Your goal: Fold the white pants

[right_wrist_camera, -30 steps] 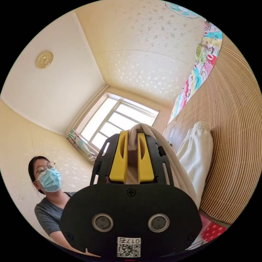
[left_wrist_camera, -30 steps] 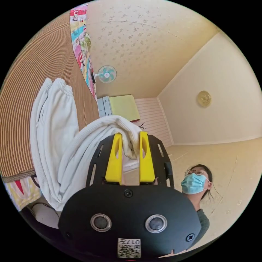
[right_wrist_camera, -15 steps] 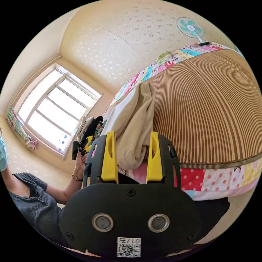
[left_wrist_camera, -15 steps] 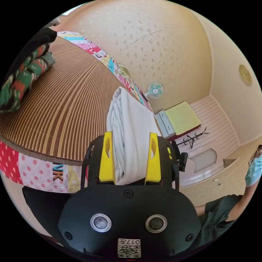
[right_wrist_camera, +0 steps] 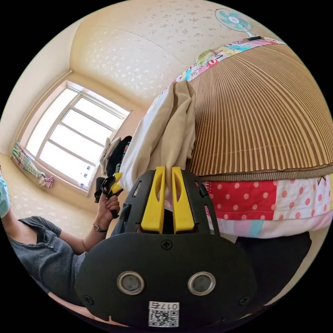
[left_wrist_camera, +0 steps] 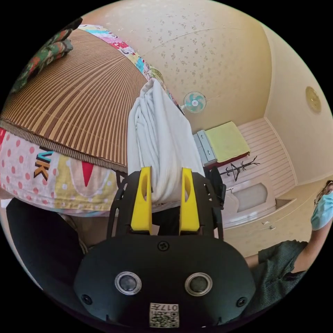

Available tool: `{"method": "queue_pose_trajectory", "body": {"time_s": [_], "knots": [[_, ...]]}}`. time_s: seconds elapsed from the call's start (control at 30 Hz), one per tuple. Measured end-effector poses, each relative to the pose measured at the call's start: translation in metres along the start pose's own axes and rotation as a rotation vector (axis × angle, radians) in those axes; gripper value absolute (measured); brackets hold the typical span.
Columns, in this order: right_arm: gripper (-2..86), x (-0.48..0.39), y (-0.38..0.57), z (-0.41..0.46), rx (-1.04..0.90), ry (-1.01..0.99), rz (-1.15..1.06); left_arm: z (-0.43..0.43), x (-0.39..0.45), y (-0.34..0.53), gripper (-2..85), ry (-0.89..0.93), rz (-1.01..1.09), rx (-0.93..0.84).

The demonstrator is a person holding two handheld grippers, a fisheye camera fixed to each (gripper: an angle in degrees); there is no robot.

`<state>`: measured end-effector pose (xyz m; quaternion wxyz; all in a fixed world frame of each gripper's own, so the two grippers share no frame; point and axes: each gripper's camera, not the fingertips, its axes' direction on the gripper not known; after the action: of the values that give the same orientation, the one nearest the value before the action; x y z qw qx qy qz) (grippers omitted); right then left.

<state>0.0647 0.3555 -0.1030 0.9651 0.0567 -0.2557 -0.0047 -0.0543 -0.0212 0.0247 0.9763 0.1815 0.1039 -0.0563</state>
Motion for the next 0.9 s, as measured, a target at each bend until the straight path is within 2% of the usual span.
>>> {"method": "queue_pose_trajectory", "body": {"time_s": [0.1,0.2,0.27,0.4,0.47,0.53,0.63,0.7,0.8,0.9], "knots": [[4.4,-0.009,-0.003,-0.009,-0.048,0.072,-0.023,0.000,0.005,0.003,15.7,-0.087,0.007,0.011],[6.5,0.009,-0.005,-0.042,-0.021,0.022,0.145,-0.001,-0.004,-0.006,14.2,-0.077,-0.040,-0.012],[10.7,0.023,0.010,-0.074,0.064,-0.033,0.270,0.001,-0.014,-0.013,12.8,-0.048,-0.079,-0.053],[19.7,0.040,0.033,-0.093,0.032,-0.150,0.371,0.014,-0.013,-0.024,8.2,0.086,-0.061,-0.261],[25.3,0.050,0.043,-0.084,-0.028,-0.292,0.382,0.025,0.001,-0.017,7.6,0.112,-0.011,-0.332],[26.8,0.055,0.047,-0.069,-0.070,-0.380,0.389,0.046,0.015,0.002,6.9,0.161,0.007,-0.425],[25.4,0.053,0.041,-0.041,-0.096,-0.514,0.346,0.074,0.029,0.032,6.4,0.226,0.010,-0.527],[23.6,0.047,0.035,-0.031,-0.091,-0.532,0.323,0.084,0.040,0.048,6.3,0.218,0.044,-0.577],[21.3,0.047,0.030,-0.042,-0.002,-0.668,0.268,0.072,0.054,0.056,6.1,0.192,0.100,-0.530],[19.2,0.054,0.015,-0.060,0.092,-0.729,0.257,0.062,0.062,0.056,5.2,0.286,0.126,-0.530]]}}
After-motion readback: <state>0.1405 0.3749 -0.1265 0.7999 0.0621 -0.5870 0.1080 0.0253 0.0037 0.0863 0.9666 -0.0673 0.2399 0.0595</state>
